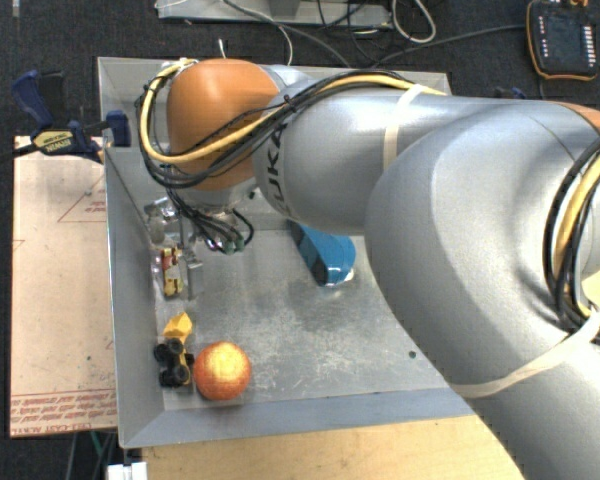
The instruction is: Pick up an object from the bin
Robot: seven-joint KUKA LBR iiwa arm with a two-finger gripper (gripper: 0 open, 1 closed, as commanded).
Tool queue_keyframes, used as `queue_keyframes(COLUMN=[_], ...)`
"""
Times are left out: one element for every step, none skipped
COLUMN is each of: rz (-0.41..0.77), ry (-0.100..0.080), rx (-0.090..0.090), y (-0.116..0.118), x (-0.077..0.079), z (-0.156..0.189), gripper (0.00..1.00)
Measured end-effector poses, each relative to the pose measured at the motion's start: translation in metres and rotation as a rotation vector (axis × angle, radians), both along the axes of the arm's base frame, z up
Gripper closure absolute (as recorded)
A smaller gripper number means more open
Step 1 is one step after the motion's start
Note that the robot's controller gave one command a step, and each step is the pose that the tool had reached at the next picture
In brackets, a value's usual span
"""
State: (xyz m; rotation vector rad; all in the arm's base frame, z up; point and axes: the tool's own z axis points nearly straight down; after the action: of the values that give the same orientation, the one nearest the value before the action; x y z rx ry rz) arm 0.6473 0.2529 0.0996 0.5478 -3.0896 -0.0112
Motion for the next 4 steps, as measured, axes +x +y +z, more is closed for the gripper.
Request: queue_keyframes(rz=[0.139,-0.024,-0.025,-0.024], ry=[-0.019,-0.004,-0.004,0.000], rx=[-0.004,0.002,0.002,0.001], y=[0.000,-0.005,-0.005,-0.005], x=[0.002,0.006,0.006,0.005], z=[-0.030,-0.029,-0.029,0.004], gripper=[0.00,1.00,1.00,1.00])
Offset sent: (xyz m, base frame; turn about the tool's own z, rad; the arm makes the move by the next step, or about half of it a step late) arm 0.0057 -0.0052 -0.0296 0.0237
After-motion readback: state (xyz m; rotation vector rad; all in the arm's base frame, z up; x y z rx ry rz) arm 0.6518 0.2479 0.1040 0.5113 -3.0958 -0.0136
